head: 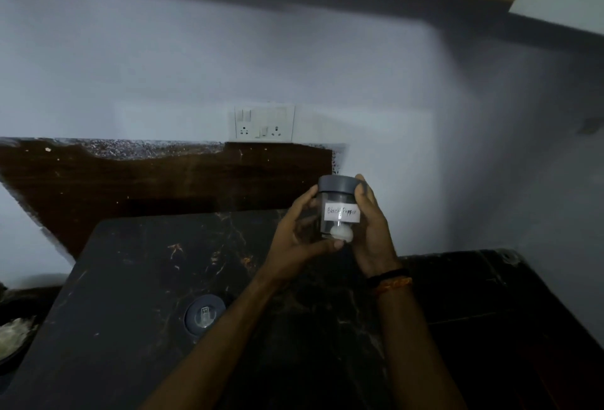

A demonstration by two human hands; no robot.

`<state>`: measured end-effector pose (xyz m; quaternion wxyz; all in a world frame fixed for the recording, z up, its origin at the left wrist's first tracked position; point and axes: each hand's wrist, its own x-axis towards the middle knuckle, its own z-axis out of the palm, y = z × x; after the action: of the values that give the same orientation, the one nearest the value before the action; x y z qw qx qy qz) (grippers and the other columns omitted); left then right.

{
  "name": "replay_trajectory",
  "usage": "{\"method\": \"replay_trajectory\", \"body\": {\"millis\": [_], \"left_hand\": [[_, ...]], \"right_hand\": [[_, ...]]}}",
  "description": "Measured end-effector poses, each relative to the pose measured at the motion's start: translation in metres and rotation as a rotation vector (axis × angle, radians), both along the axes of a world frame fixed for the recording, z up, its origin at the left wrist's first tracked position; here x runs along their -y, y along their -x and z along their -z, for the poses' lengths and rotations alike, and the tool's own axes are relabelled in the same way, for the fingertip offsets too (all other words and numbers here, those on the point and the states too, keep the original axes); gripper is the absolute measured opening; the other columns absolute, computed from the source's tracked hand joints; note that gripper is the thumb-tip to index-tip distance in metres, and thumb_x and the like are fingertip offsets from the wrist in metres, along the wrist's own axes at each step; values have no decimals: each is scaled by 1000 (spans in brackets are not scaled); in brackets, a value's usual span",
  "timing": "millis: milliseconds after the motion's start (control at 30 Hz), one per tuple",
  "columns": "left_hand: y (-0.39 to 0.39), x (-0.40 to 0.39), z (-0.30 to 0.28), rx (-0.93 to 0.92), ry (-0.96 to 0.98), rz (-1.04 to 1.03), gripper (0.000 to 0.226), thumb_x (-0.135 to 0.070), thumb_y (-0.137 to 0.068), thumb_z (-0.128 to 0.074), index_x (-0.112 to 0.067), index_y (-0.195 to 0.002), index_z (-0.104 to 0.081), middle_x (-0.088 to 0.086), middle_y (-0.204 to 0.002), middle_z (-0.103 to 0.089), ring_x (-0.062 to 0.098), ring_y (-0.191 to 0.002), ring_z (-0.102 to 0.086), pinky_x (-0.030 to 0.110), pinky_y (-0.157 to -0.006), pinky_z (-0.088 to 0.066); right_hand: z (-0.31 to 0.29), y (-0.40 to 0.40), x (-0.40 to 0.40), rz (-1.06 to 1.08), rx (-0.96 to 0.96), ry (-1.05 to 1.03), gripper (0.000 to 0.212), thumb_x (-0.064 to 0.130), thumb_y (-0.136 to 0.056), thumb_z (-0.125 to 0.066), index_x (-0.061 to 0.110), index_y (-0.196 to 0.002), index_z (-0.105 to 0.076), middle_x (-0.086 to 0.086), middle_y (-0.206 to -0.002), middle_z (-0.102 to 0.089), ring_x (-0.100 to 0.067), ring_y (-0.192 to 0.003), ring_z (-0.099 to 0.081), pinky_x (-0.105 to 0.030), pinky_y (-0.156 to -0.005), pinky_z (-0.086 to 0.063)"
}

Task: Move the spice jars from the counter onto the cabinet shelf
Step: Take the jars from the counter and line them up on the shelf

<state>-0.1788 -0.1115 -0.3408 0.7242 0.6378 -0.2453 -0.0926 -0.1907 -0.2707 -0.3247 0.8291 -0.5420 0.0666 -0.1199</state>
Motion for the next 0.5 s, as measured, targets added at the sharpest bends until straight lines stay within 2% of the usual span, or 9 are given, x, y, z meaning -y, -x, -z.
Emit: {"method": "replay_trajectory", "body": {"millis": [67,200,333,500], "left_hand": [[-13,6,-22,46,-19,23,99,-1,-73,-85,-23,-154,-32,-7,-146,-52,11,-129,-55,31,-98,-54],[-40,20,-75,156,-33,80,104,-6,-75,-86,-33,-156,-26,-1,-152,-43,11,-133,-50,29,-99,-53],[-64,33,-129,296,-80,93,102,-22,-75,-87,-43,-153,-24,-1,-155,-40,15,-136,-47,43,-110,-46],[-91,47,-193,428,-105,79,104,-23,-74,-88,-42,-153,-22,0,-154,-38,18,-135,-48,46,-109,-48]], "right_hand": [[-22,-9,7,13,43,21,48,34,-106,-49,17,-151,-43,-11,-134,-66,-28,-115,-67,-40,-88,-59],[-76,-24,22,32,116,77,57,39,-104,-49,20,-156,-35,-16,-147,-55,-39,-133,-55,-58,-109,-47],[-135,-35,34,57,207,160,53,38,-105,-46,18,-154,-38,-18,-146,-55,-41,-133,-54,-59,-107,-48],[-200,-46,52,63,282,285,46,39,-105,-50,16,-145,-50,-17,-138,-63,-40,-127,-60,-63,-104,-48]]}}
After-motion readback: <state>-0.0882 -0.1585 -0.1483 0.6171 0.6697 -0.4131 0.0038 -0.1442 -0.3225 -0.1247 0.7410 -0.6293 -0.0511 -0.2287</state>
